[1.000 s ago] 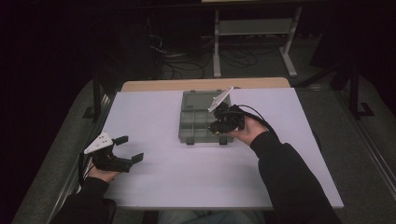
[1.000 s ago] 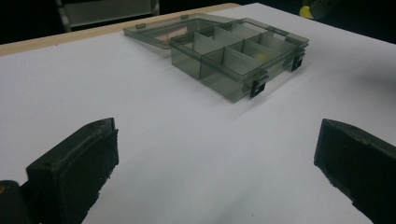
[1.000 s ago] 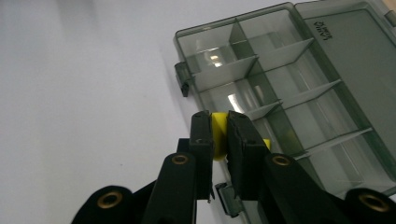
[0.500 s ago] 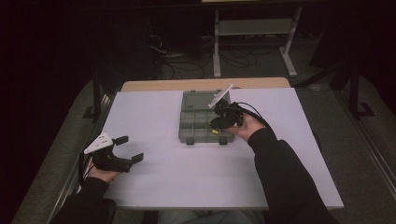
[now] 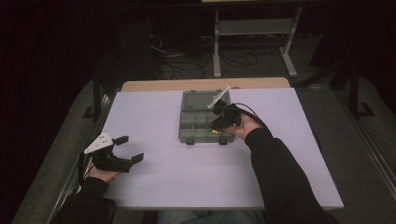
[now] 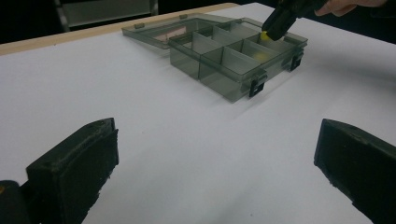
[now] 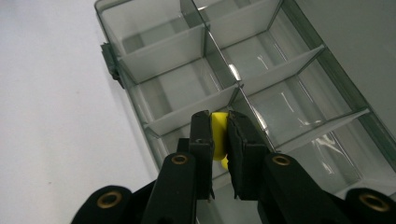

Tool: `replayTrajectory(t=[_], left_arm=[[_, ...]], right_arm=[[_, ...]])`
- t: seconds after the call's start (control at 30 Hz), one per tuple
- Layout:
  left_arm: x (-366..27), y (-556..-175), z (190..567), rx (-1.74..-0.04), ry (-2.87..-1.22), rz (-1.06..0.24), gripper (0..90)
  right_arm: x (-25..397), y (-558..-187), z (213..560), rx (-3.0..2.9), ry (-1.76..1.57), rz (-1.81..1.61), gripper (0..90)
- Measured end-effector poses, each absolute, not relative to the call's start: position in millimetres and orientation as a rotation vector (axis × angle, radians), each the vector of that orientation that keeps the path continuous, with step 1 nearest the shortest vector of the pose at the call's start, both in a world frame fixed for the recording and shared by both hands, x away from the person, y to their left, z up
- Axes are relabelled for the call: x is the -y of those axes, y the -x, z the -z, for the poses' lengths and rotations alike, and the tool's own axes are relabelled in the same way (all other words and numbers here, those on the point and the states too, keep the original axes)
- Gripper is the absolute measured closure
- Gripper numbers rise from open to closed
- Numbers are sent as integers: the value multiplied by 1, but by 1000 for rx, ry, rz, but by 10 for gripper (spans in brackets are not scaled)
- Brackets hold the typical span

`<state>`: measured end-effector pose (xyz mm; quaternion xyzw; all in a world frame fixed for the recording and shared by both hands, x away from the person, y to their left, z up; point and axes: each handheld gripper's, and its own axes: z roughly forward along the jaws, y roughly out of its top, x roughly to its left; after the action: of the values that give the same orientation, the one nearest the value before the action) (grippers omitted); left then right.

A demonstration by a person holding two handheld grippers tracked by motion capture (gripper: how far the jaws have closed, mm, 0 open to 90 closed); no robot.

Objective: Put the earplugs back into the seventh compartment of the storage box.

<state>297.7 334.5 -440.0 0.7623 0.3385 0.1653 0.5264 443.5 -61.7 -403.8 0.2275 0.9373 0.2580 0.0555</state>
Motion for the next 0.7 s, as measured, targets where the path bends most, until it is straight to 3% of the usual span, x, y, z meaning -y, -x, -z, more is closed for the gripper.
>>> replayTrajectory(t=[0.17,0.37,0.7], left_arm=[[-335,-297,440,-812,-1820,-394,0],[-335,-297,440,-811,-1821,-394,0],[-335,-297,440,-811,-1821,-395,0]], right_arm=[[60,-446,410,-2859,-699,-766,772],[61,-444,408,-2844,-689,-771,635],[72,-441,398,-2784,-768,-802,278]])
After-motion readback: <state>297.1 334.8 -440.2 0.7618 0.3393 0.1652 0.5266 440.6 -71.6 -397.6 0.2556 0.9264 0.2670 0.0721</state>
